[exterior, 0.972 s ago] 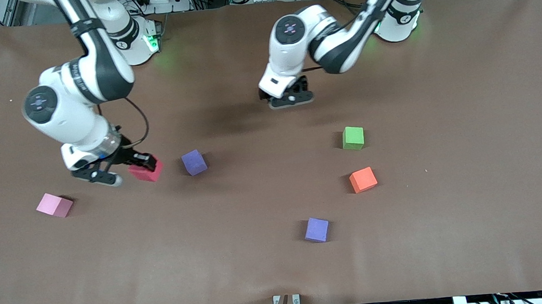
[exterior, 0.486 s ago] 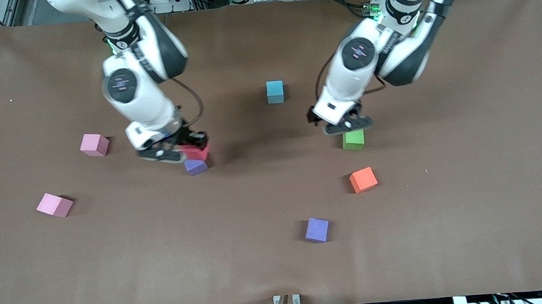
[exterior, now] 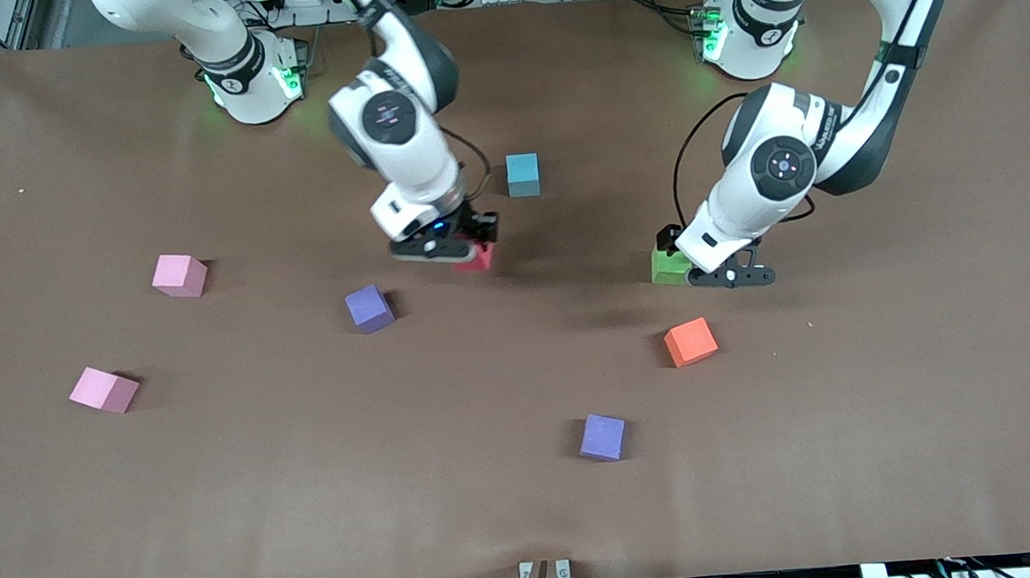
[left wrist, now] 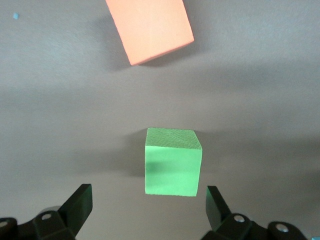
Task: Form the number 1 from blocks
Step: 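Grasp the green cube with the left gripper while the right lowers pink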
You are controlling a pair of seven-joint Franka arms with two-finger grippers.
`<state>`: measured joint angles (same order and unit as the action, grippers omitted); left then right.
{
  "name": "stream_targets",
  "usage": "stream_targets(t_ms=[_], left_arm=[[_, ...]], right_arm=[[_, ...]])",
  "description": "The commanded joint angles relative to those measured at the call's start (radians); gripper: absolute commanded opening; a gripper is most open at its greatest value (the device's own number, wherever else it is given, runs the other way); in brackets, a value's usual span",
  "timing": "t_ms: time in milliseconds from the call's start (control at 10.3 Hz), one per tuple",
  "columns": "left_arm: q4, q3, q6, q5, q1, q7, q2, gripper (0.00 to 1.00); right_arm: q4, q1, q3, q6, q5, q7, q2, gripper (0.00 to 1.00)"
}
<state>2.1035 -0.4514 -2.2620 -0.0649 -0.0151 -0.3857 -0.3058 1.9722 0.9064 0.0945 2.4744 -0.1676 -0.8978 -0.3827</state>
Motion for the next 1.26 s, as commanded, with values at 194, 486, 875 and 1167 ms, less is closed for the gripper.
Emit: stream_targets(t_ms=[194, 486, 875, 1167], left_arm=[[0.049, 0.003, -0.120, -0.023, 0.007, -0.013, -0.071, 1.00], [0.058, 0.005, -0.152, -0.023, 0.014, -0.018, -0.093, 1.00], [0.059, 0.005, -0.166, -0.023, 0.020, -0.038, -0.121, 0.56], [0.059, 0.004, -0.168, -0.023, 0.024, -0.041, -0.121, 0.00]], right_arm=[[-0.088, 0.117, 0.013, -0.005, -0.021, -0.079, -0.113, 0.44], [-0.093, 0.173, 0.011, -0.003, -0.052, -0.079, -0.137, 0.44], [-0.084, 0.200, 0.011, -0.014, -0.053, -0.081, -0.143, 0.44], [-0.073, 0.200, 0.011, -0.015, -0.052, -0.082, -0.148, 0.44]])
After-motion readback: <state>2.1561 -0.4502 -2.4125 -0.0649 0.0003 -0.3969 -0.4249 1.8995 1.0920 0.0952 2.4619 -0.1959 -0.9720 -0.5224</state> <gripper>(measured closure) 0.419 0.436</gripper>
